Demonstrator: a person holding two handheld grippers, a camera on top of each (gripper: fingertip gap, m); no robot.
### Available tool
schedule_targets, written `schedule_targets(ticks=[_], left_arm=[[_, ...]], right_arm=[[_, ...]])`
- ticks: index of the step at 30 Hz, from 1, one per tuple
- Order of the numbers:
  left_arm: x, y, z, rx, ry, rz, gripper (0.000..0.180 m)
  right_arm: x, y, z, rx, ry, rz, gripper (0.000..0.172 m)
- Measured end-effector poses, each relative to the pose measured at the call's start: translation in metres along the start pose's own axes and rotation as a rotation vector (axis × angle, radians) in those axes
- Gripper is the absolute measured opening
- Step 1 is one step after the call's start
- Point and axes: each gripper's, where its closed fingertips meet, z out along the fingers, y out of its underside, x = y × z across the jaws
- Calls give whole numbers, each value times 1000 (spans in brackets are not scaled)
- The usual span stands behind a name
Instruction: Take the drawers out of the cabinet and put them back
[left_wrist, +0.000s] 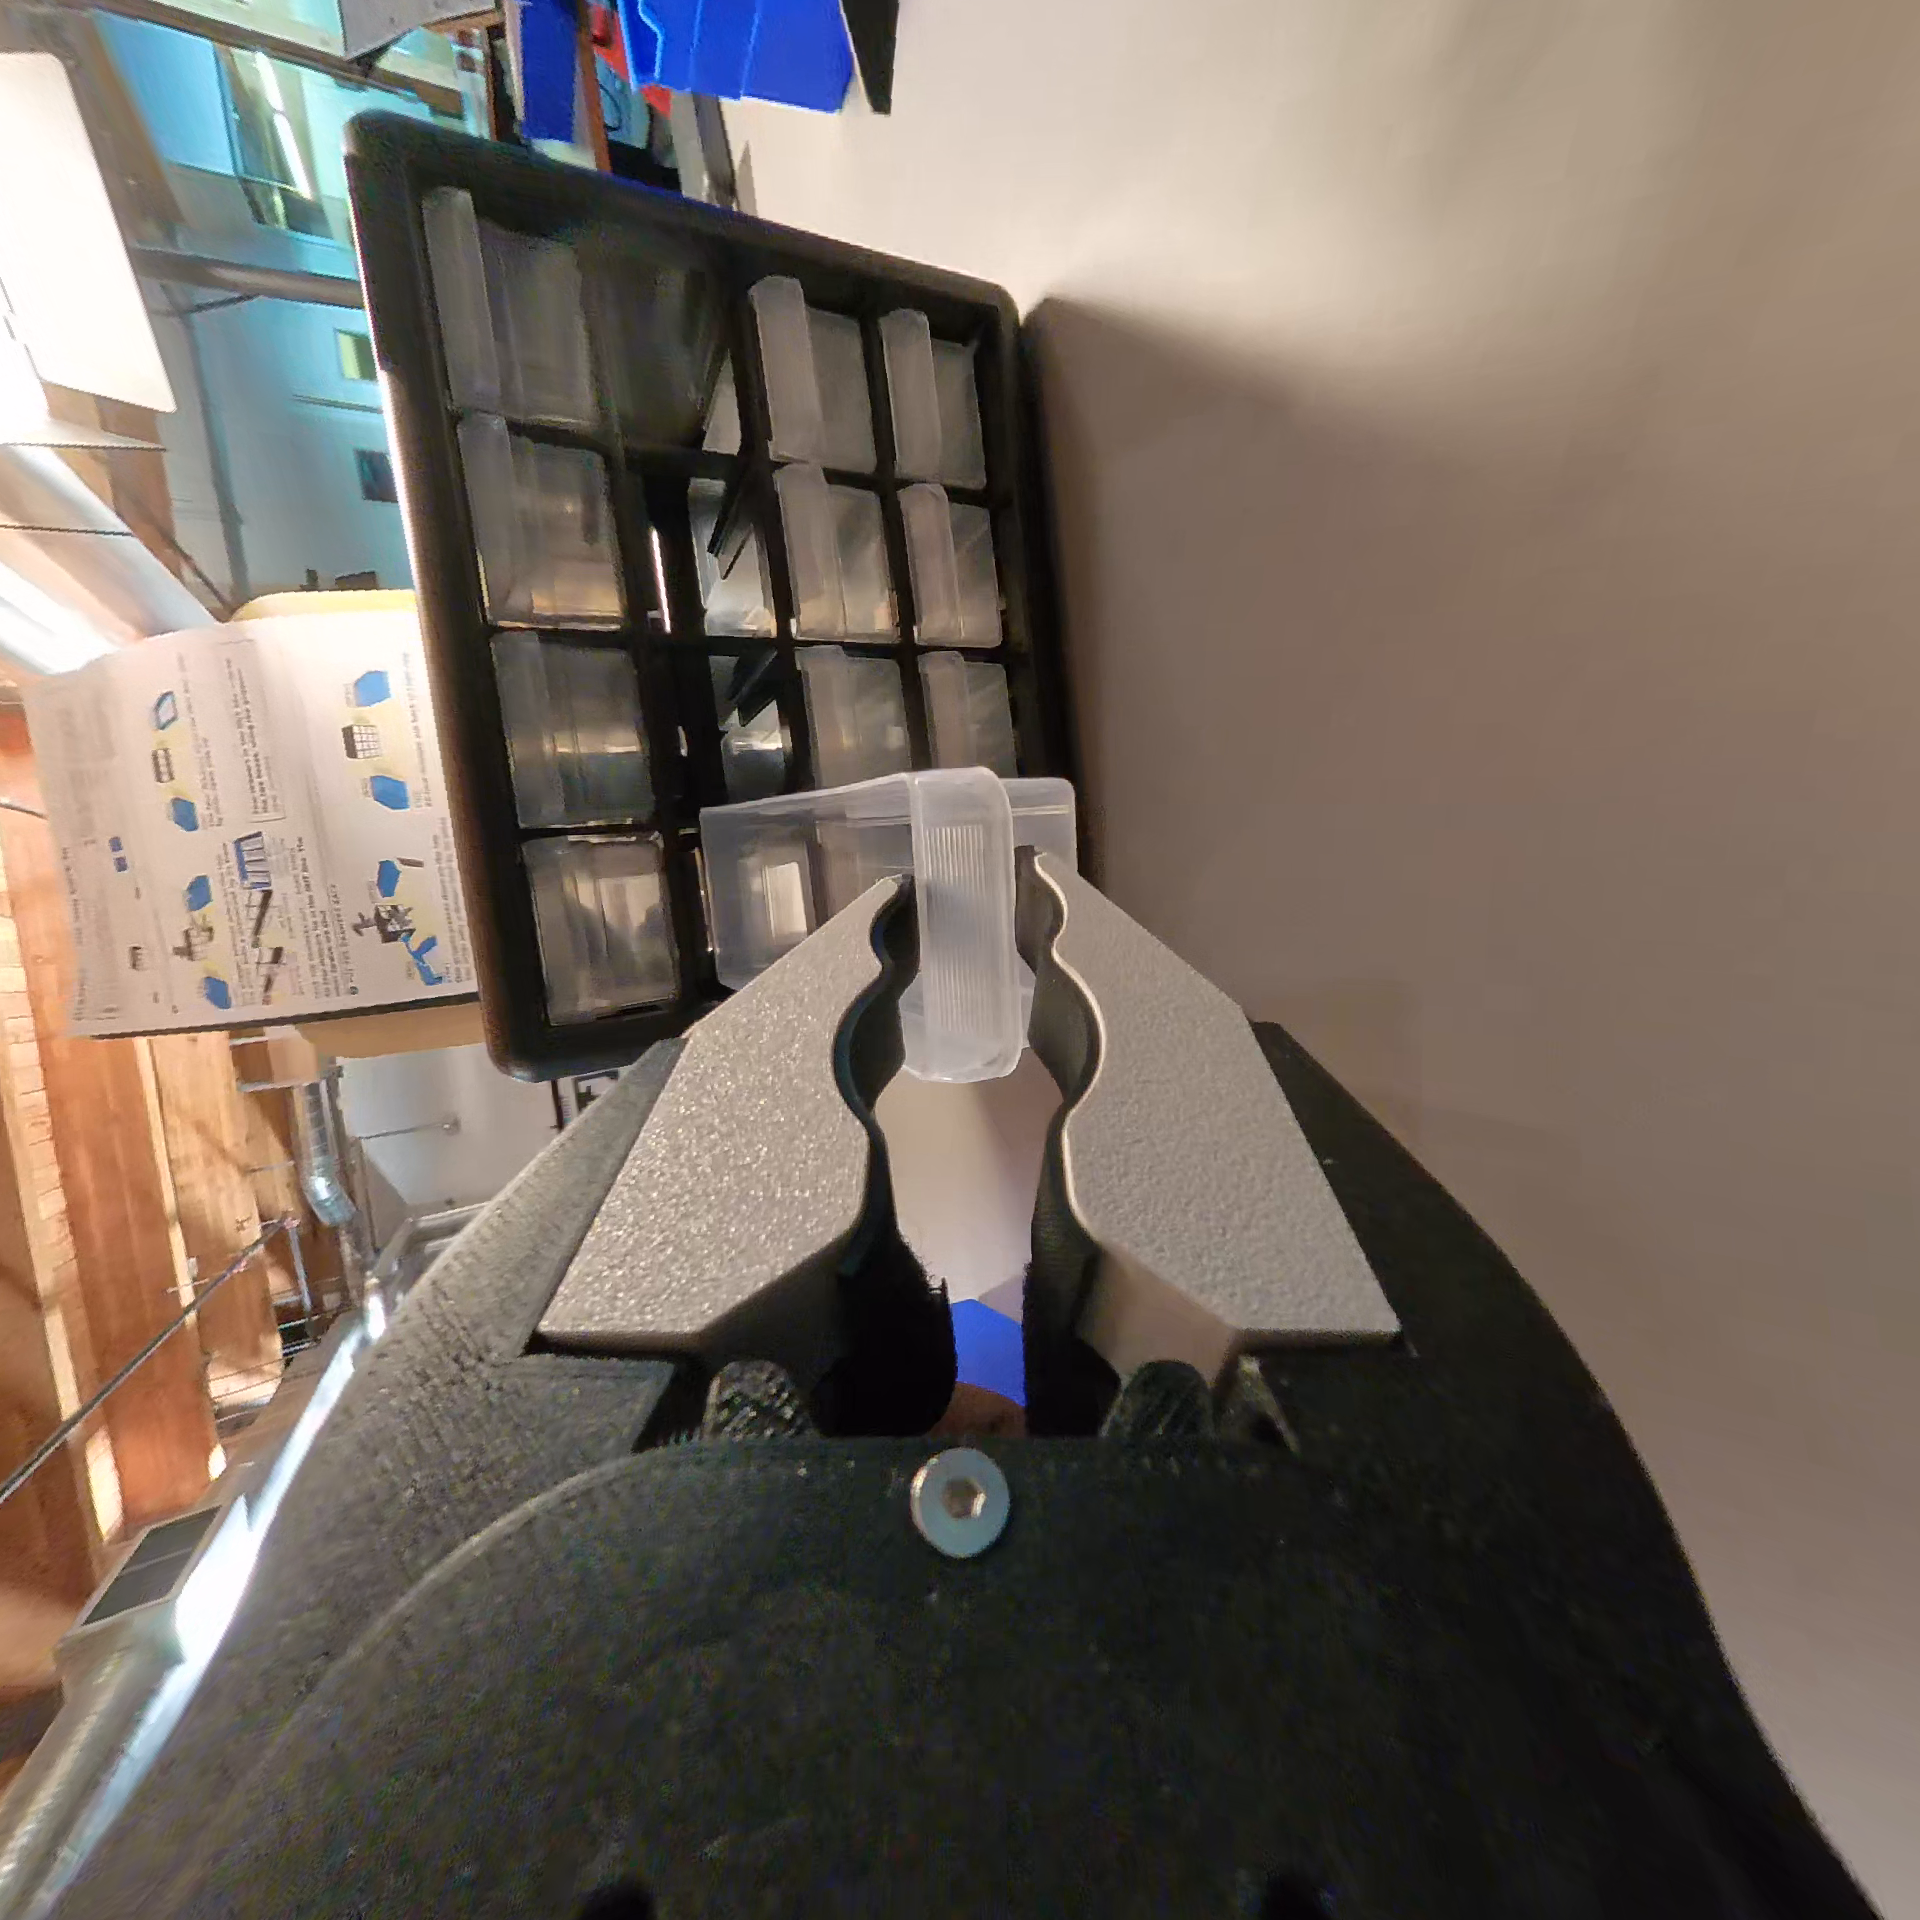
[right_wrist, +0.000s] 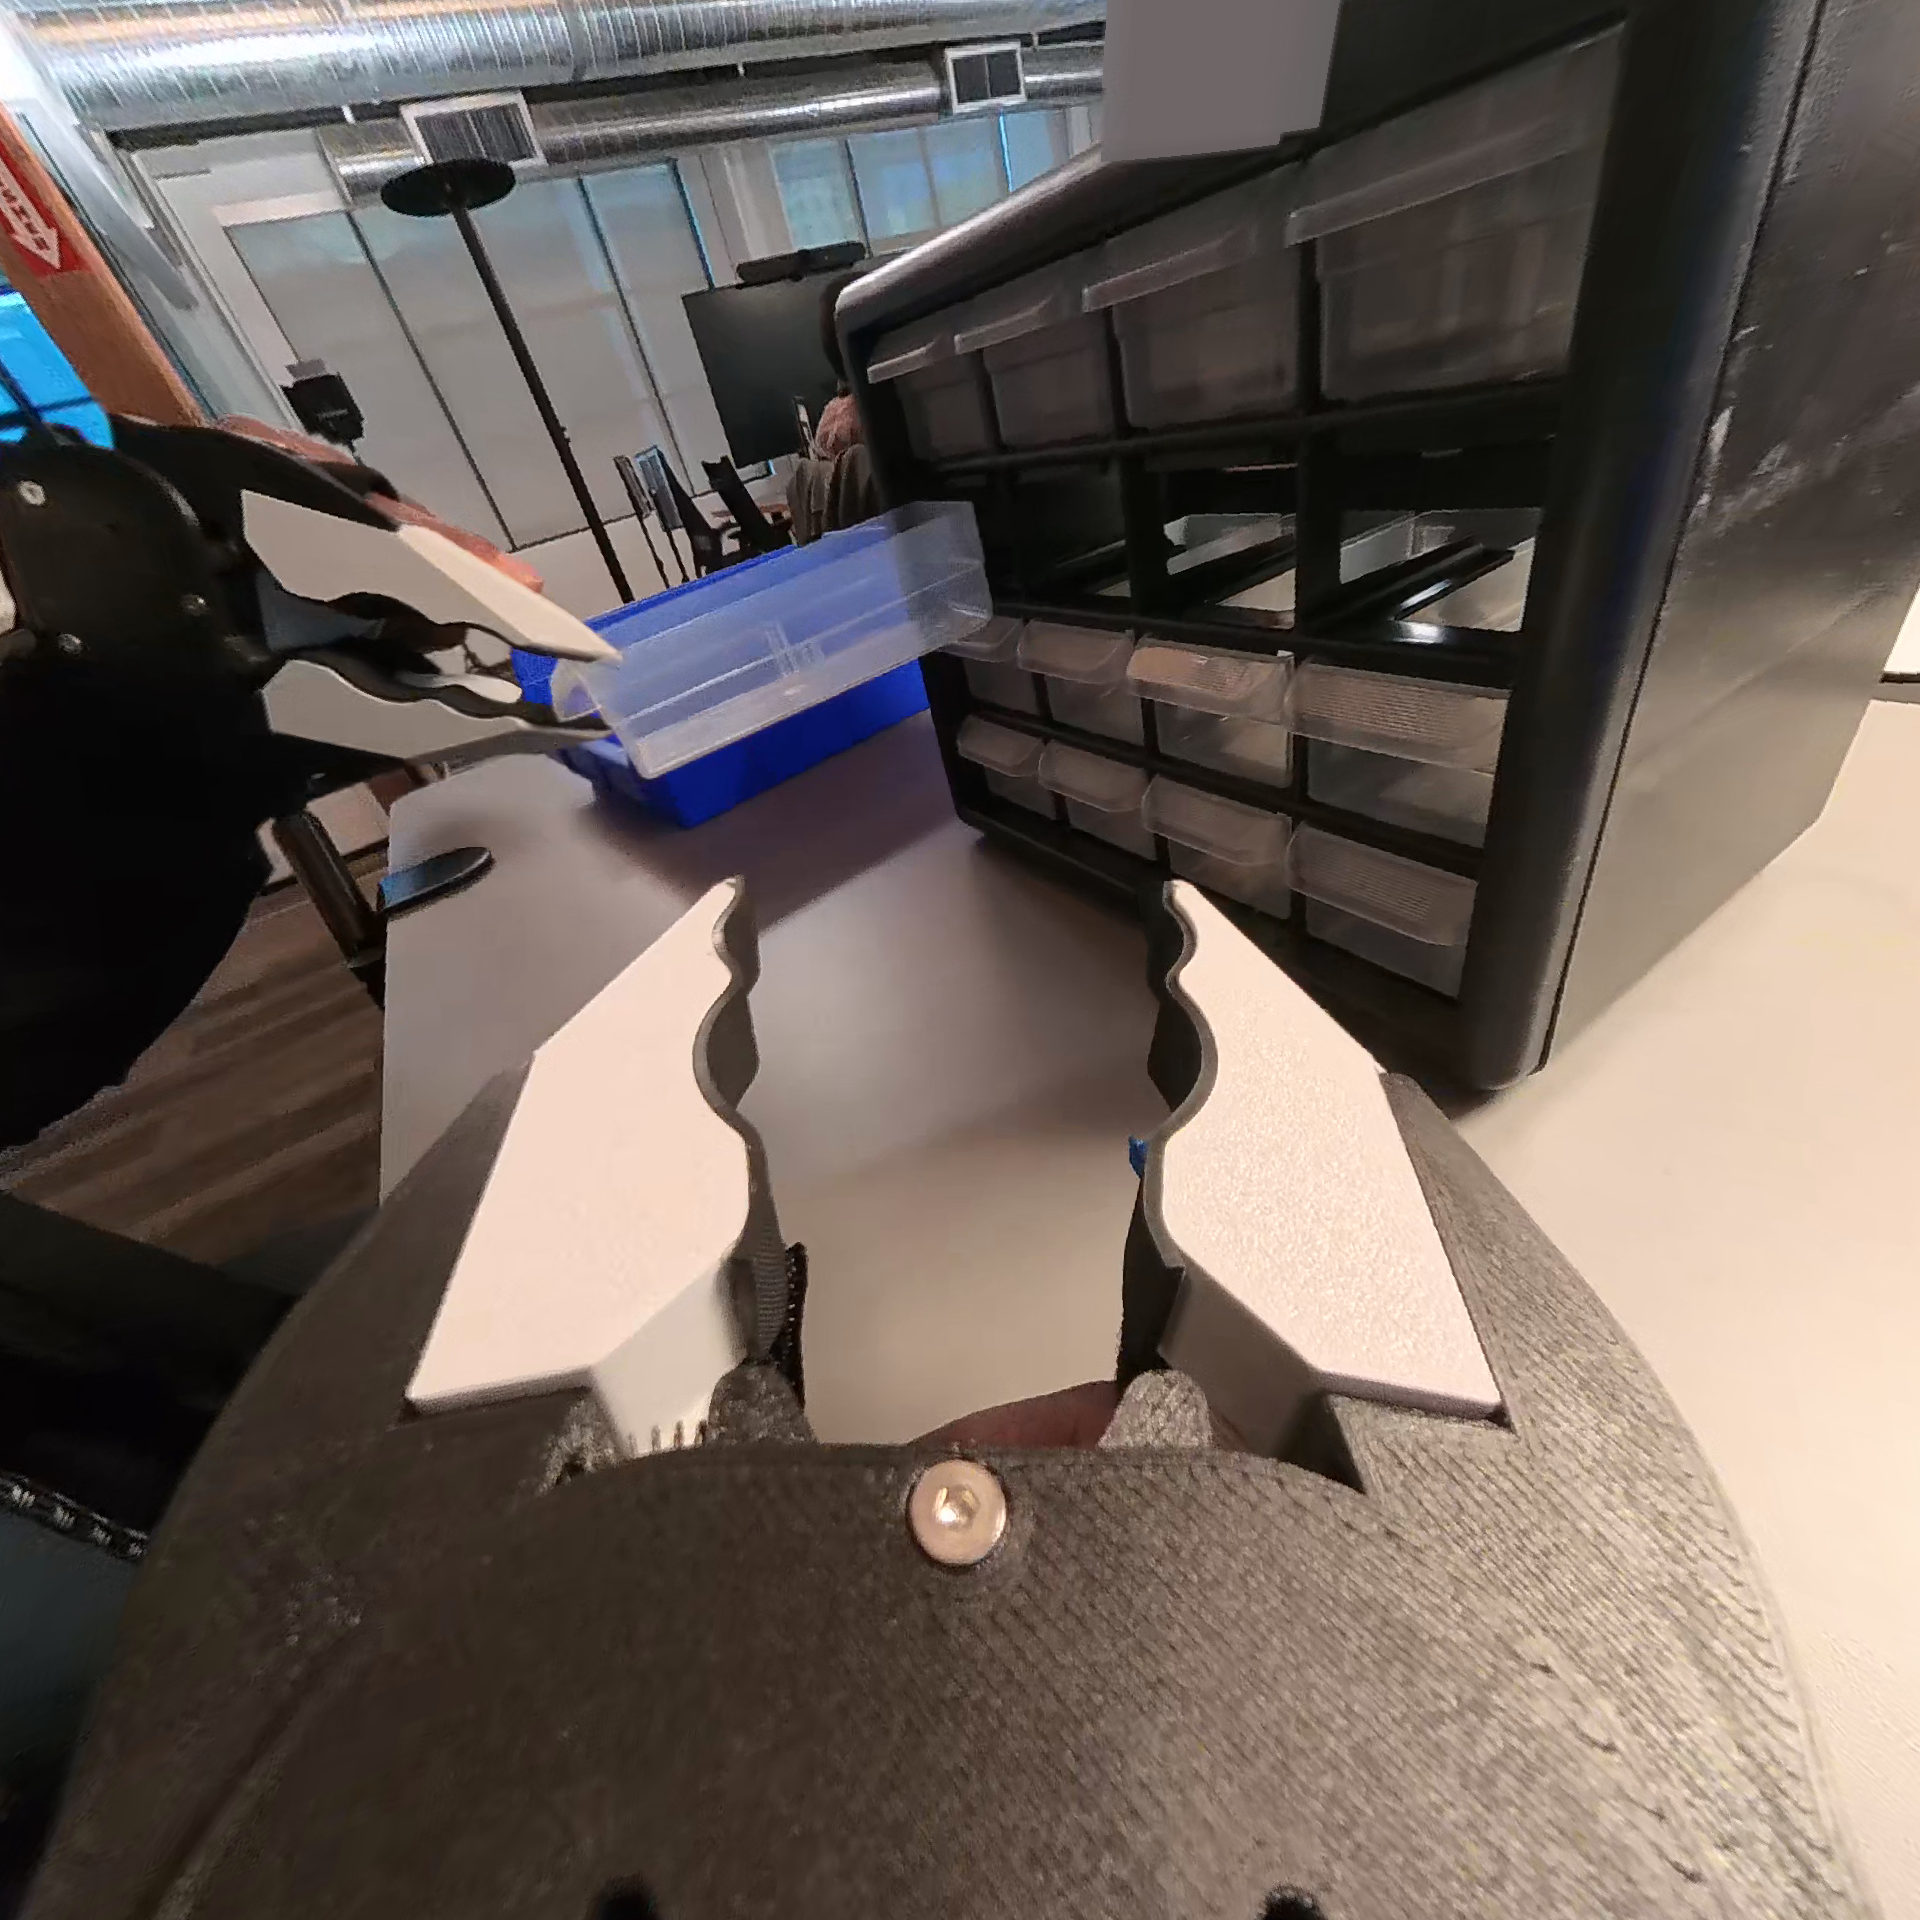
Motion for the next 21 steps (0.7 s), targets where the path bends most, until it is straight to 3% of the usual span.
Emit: schedule_targets(ticks=[21], left_arm=[[-19,3,3,-35,150,-57,18]], right_arm=[[4,-4,-3,33,8,28,75]])
